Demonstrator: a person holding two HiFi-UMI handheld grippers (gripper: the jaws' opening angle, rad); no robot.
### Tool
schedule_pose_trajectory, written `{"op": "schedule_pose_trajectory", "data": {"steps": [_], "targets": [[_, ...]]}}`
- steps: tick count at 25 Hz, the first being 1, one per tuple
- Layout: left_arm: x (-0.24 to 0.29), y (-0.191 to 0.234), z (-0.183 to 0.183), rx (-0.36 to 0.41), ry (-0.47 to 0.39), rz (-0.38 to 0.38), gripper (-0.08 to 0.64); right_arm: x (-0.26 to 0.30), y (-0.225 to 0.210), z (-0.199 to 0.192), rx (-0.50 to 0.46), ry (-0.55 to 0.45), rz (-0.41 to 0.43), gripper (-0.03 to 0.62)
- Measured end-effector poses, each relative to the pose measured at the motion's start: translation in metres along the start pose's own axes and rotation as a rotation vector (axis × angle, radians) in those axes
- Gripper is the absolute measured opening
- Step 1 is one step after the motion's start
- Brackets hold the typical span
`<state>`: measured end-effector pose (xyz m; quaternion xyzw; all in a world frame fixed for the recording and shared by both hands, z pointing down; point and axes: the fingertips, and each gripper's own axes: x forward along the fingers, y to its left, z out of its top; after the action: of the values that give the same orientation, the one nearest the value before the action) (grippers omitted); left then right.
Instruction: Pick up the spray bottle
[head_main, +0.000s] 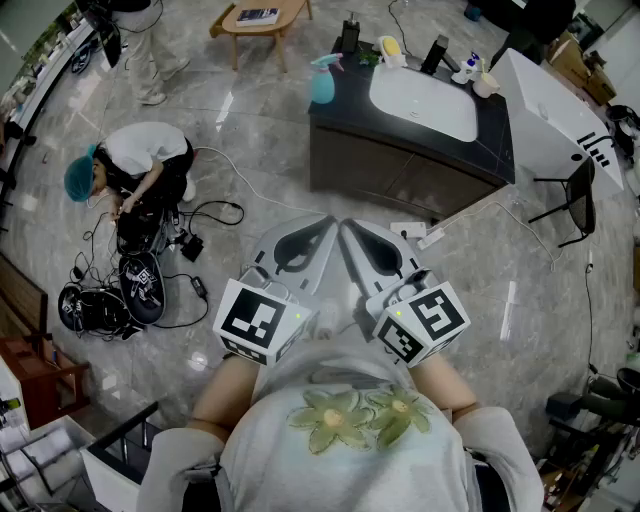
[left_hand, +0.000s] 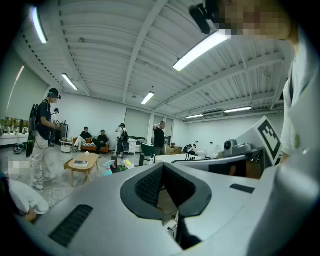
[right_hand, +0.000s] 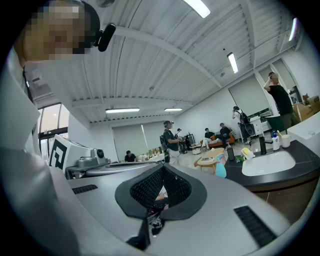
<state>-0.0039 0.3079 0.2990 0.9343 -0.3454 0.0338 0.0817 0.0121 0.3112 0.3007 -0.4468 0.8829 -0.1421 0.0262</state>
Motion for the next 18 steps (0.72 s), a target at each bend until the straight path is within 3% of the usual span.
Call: {"op": "schedule_pose_trajectory", "data": {"steps": [8, 18], "targets": [[0.027, -0.006, 0.002, 0.001, 0.003, 0.020, 0.009, -0.005, -0.027, 0.007, -0.004, -0.025, -0.002, 0.022], [0.049, -0.010, -0.003, -0.066, 0.014, 0.029, 0.009, -0.014, -0.042, 0.020, -0.043, -0.111, -0.004, 0.021]]}}
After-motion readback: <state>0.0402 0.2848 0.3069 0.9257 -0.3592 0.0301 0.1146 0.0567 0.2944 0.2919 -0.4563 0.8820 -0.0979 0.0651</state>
